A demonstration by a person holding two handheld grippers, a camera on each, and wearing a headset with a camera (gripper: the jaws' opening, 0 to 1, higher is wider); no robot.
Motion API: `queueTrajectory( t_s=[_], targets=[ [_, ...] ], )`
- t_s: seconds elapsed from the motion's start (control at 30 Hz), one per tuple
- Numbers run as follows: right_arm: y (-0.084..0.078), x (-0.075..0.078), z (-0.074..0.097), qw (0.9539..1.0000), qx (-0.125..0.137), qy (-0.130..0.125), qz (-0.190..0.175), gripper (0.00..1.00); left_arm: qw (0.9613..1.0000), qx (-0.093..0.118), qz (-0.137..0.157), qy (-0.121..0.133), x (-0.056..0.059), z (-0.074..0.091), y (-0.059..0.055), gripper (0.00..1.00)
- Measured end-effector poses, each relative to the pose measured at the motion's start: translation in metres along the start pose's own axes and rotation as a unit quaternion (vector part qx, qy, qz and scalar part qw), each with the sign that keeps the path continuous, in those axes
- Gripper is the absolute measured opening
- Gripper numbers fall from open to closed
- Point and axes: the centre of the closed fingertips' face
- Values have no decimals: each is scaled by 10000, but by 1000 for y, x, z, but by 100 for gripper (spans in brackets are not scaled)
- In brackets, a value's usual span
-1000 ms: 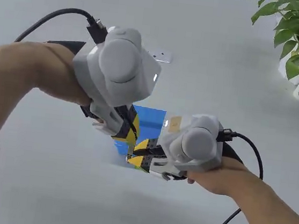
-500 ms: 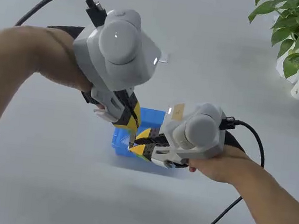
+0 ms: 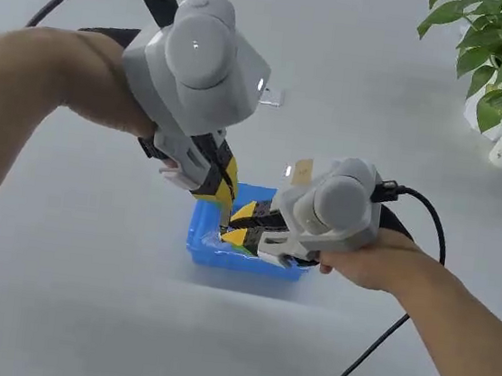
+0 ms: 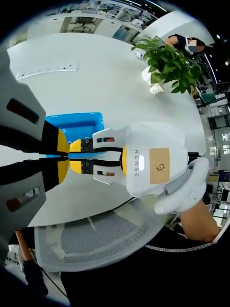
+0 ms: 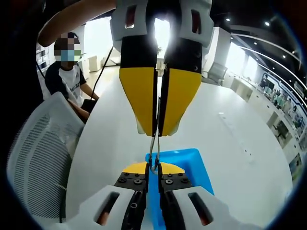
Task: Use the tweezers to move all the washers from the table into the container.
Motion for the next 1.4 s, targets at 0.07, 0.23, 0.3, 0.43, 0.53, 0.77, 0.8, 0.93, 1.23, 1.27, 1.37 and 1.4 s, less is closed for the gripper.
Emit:
queueTrajectory(
  t_s=[0.07,0.23,0.3,0.43,0.53,0.77,0.8,0.93,1.23,1.27,1.37,1.4],
  targets=[
    [-1,3,-1,10000,3,-1,-5,8,10000,-4,-1,10,-2,0,-1,4],
    [-4,8,-5,10000,8,18,-12,8,10000,-22,9,16,-8,-3,-6,4],
    [-6,9,-7,10000,1,34,-23,8,10000,-28,9,15,-9,-4,-7,4],
    [-11,13,-11,10000,-12,61,-48,8,10000,-25,35,16,-14,-8,-13,4],
    [-16,15,-13,9999,-35,92,-82,8,10000,-13,61,13,-16,-12,-17,4],
    [-31,18,-20,9997,-114,173,-157,8,10000,-15,95,24,-20,-23,-29,4],
    [-34,18,-21,9996,-126,193,-166,8,9999,-11,111,16,-21,-25,-30,4],
    [-39,18,-25,9994,-164,236,-206,8,9999,-9,141,-8,-22,-30,-35,4],
    [-52,18,-34,9986,-229,343,-329,8,9997,-3,213,-71,-25,-41,-46,4],
    [-53,18,-35,9985,-232,358,-342,8,9997,-3,218,-79,-25,-42,-47,4],
    [-57,18,-37,9982,-251,405,-377,8,9997,-8,233,-106,-25,-45,-51,4],
    [-58,18,-38,9980,-258,416,-388,8,9997,-9,234,-108,-25,-45,-51,4]
  ],
)
Point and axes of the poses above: the centre of the closed fingertips' face, and the gripper's own axes: z roughly backward along the fingers, x roughly to its right, y roughly out of its top, and after that the axes turned 11 degrees about x, right-handed
